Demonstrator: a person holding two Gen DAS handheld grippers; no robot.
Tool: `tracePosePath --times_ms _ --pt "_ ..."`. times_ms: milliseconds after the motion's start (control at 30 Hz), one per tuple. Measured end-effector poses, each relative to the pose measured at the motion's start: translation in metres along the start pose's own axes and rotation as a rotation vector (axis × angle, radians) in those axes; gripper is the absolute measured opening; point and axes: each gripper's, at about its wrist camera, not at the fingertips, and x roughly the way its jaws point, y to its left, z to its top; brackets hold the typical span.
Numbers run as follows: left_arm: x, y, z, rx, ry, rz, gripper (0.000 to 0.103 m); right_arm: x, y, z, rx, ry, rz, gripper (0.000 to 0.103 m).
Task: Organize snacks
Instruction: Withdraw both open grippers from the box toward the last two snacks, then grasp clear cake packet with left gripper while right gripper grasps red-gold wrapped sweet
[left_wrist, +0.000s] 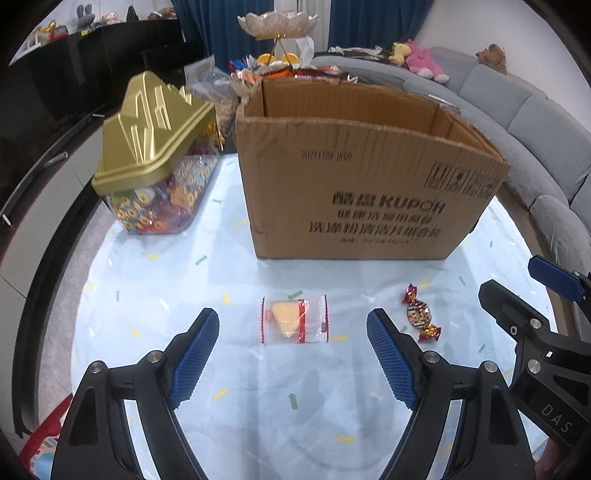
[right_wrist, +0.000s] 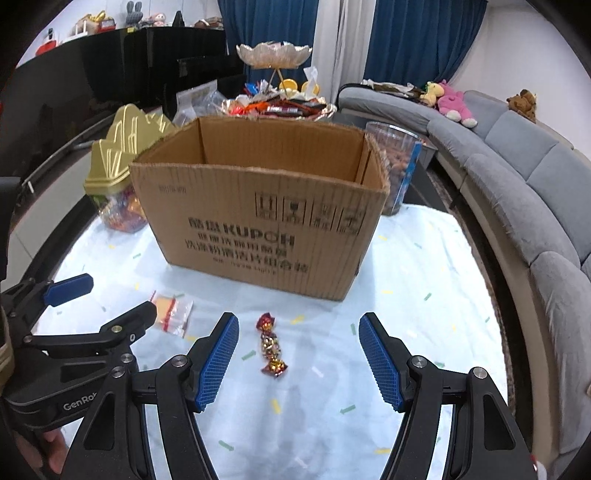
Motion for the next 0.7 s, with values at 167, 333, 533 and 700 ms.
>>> tracePosePath --times_ms 167,333,533,700 --pt "0.016 0.003 -0.004 -0.017 0.034 -0.004 0.082 0.014 0.000 -0.006 -0.002 0.035 0.006 0.069" --pt "0.031 0.004 -0.008 -0.028 0.058 -0.003 0.082 0.027 0.004 -0.013 -0.005 0.064 0.015 0.069" --pt "0.047 0.008 -0.006 -0.041 0.080 -0.003 0.082 0.042 0.007 -0.015 0.001 0.089 0.023 0.069" --pt "0.062 0.010 -0.006 -0.047 0.101 -0.013 0.082 0.055 0.009 -0.018 0.005 0.110 0.031 0.069"
